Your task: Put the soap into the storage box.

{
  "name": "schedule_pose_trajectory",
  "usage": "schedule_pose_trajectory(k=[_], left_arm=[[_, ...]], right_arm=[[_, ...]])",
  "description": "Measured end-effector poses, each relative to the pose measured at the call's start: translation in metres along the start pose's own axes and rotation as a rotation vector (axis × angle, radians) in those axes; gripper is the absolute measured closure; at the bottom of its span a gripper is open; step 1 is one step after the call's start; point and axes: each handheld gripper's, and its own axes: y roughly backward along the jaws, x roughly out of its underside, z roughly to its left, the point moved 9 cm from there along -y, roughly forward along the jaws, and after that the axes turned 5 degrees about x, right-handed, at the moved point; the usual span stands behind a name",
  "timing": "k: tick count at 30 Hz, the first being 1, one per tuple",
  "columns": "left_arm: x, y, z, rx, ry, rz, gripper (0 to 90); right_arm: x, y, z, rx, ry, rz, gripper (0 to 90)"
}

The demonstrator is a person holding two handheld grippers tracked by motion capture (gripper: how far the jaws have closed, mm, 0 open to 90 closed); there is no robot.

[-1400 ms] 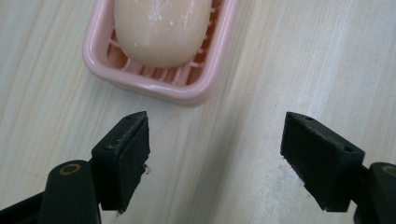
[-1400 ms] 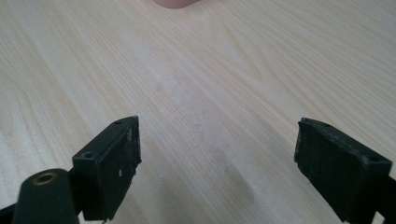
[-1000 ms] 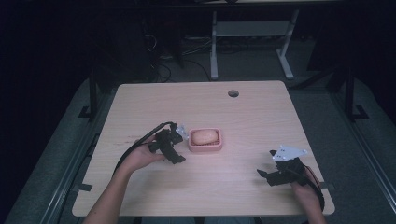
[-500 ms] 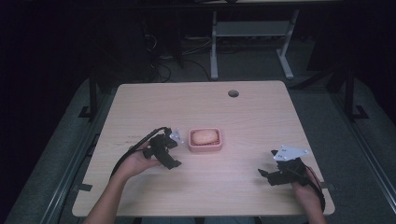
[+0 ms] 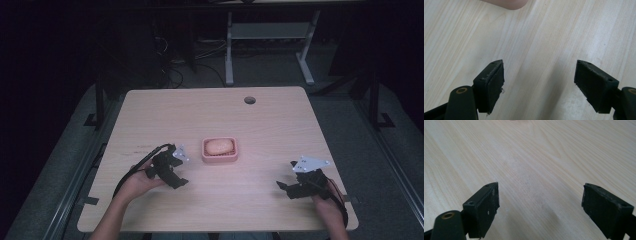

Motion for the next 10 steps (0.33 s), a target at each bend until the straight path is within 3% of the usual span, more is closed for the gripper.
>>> schedule_pose_trajectory(k=[10], left_arm=[[0.023, 0.002, -0.008, -0.04, 0.055, -0.056, 23.4]], right_arm=[[0.001, 0.0, 0.0, -0.002, -0.003, 0.003, 14.0]])
